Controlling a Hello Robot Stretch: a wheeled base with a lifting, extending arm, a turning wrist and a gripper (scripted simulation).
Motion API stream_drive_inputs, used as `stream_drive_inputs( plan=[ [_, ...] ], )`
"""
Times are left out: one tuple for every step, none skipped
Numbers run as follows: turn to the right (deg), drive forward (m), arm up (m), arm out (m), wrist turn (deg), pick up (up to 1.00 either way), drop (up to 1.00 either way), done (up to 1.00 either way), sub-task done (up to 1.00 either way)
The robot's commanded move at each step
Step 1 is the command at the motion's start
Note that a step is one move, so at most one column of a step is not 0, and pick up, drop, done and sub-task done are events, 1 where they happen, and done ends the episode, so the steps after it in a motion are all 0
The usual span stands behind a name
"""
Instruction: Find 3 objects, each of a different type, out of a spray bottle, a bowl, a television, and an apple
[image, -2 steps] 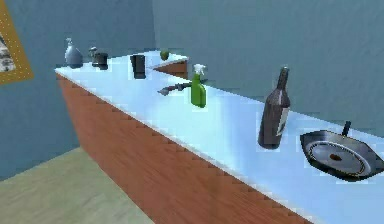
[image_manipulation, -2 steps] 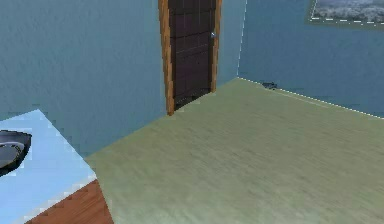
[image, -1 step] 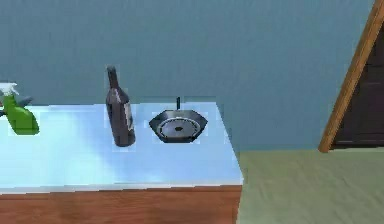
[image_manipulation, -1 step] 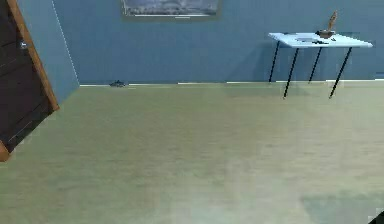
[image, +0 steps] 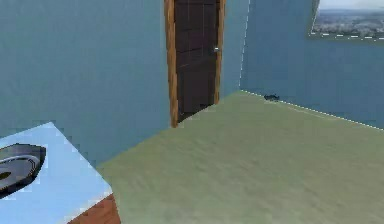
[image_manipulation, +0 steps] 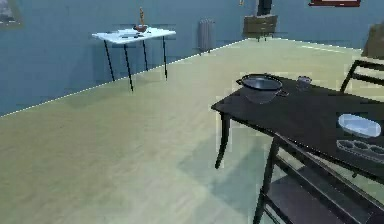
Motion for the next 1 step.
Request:
stream_drive_inputs(
  plan=[
    [45.0, 0.0, 0.0, 0.0, 0.0, 0.0, 0.0, 0.0, 0.0]
  ],
)
